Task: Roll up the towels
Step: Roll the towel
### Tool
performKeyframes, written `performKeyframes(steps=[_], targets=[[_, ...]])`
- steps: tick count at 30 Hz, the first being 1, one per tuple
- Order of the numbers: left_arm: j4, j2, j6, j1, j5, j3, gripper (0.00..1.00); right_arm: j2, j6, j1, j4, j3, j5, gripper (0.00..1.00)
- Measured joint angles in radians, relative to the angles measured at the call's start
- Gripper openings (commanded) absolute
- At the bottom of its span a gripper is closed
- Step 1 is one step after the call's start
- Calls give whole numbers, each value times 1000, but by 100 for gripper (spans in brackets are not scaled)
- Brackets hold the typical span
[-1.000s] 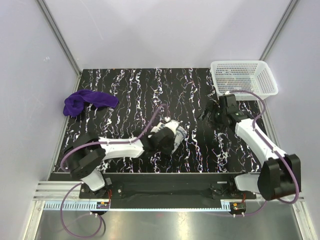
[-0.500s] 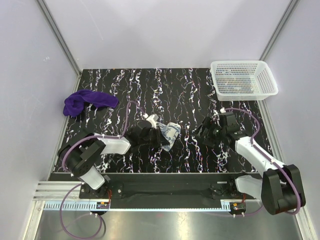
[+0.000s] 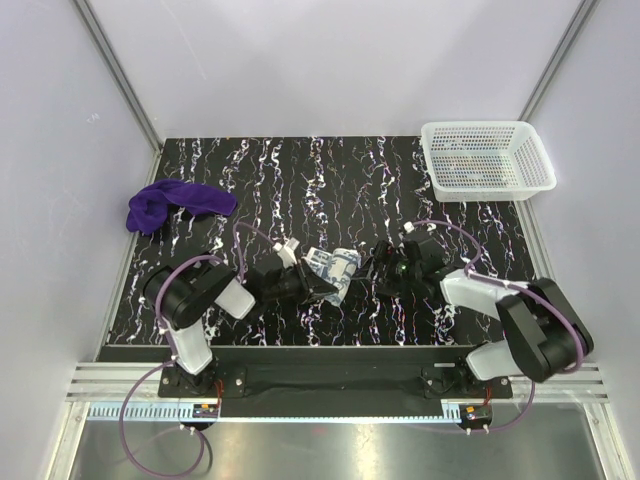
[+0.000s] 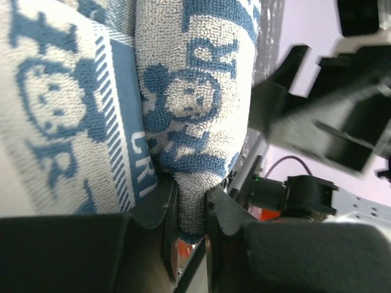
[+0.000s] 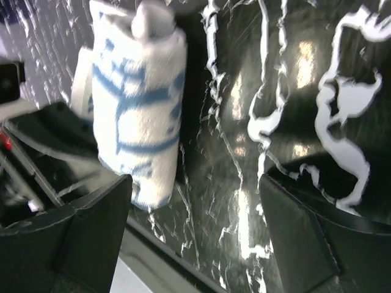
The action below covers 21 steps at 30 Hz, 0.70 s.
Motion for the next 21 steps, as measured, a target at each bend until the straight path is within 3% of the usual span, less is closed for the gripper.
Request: performKeyframes(steps=[7, 14, 21], targets=[[148, 46, -79, 9, 17, -59, 0, 133, 21, 30, 127, 54, 10, 85], [358, 187, -197, 14, 40, -79, 0, 212, 57, 106, 253, 68, 11, 77], [389, 208, -233, 15, 42, -82, 0, 257, 92, 165, 313, 68, 28, 46]])
